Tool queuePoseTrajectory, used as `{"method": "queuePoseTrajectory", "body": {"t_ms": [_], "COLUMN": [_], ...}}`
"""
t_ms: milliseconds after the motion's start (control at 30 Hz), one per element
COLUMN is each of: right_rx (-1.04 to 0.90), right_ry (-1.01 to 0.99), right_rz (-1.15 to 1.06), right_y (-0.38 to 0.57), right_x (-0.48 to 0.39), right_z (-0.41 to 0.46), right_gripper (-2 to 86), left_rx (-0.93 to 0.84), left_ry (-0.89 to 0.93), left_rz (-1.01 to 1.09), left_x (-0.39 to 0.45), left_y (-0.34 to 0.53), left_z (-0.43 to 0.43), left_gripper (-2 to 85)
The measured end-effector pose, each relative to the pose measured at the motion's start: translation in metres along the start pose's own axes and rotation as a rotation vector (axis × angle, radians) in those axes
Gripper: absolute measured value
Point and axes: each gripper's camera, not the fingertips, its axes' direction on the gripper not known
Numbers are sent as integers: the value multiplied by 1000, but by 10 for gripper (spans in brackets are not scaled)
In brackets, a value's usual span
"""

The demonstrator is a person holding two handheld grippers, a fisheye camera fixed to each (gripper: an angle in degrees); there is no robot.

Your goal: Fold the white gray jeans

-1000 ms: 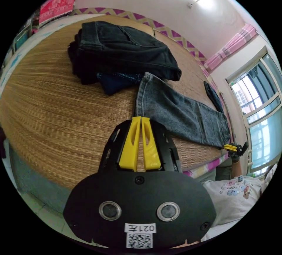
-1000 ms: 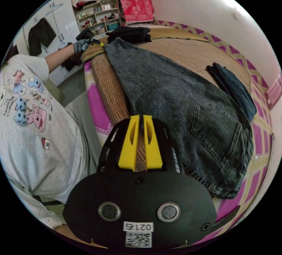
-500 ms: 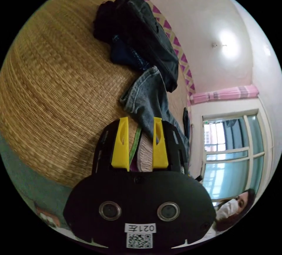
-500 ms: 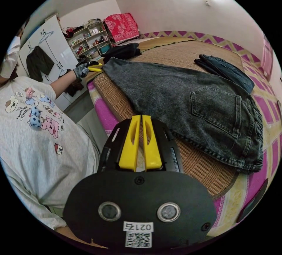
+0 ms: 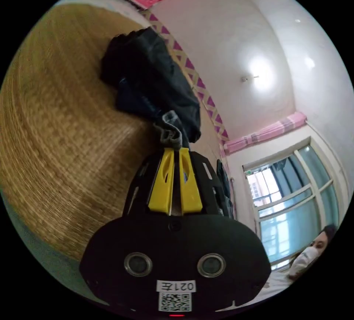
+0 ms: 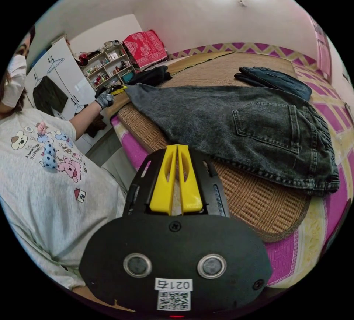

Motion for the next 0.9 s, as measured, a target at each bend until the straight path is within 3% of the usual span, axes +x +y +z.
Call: {"method": "queuePoseTrajectory", "body": {"t_ms": [167, 333, 533, 733, 900], "right_rx": [89, 147, 156, 184, 278], "right_ry": [-9, -16, -9, 11, 78], "right_rz": [45, 71, 116, 173, 331], "right_y": [23, 43, 70, 94, 102], "right_x": [16, 27, 42, 62, 95], "right_z": [-36, -61, -80, -104, -126], "right_gripper": [-5, -5, -6, -3, 21], "left_rx": [-31, -189, -544, -433, -593], "left_ry": [-41, 4, -49, 27, -55], "left_rz": [482, 858, 919, 933, 900], "left_x": [204, 375, 411, 455, 448], "left_y": [73, 227, 390, 439, 496], "left_z": [38, 157, 333, 325, 389], "left_gripper": [-9, -9, -9, -9, 0]}}
